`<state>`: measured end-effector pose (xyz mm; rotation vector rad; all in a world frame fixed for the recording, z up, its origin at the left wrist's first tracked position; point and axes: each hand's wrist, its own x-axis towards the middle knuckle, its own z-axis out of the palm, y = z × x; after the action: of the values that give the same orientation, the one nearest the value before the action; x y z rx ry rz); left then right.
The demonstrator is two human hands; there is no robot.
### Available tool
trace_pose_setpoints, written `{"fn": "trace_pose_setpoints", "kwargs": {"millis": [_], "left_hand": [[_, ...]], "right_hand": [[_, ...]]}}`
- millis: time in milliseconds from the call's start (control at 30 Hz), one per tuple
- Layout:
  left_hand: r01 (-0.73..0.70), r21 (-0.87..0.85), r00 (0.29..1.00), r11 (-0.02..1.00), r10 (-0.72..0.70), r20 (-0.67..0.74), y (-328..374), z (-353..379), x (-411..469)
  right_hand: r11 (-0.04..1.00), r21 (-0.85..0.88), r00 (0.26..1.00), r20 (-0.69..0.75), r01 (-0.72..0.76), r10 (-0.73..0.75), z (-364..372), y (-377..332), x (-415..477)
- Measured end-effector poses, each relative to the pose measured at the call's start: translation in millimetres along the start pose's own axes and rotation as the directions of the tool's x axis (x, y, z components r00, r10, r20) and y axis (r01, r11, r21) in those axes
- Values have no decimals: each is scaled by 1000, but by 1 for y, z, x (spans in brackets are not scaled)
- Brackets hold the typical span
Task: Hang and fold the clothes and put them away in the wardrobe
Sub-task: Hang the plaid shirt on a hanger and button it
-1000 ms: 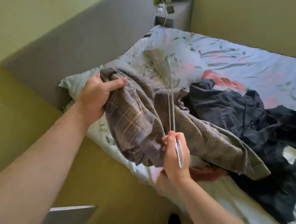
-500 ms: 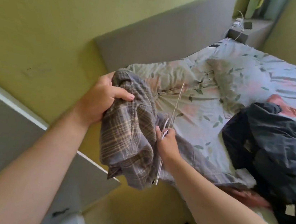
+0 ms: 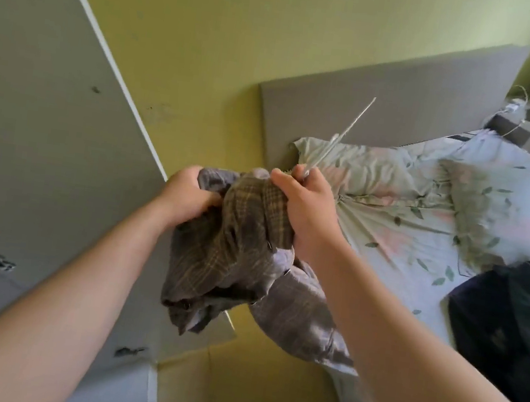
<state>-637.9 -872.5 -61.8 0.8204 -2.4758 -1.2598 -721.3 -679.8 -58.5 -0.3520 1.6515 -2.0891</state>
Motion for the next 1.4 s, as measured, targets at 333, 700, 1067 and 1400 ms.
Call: {"fn": "trace_pose_setpoints", "kwargs": {"millis": [333,700,1067,1400], "left_hand": [[-220,-80,906,972,173,-386,-7,6,-60],[-210,-187,978,960,205,-47,1,52,-102],[-166,-217,972,962,123,-198,36,31,-71],[388,15,919,922,-388,71,17,3,-64]], "right_hand": [[999,37,1000,-2,25,-25,42,-29,2],[959,-261,970,-183,106,-157,33,-5,3],[997,-64,990,-133,36,-44,-7,-10,-12],[844,-537,999,50,11,19,-36,15,-48]]}}
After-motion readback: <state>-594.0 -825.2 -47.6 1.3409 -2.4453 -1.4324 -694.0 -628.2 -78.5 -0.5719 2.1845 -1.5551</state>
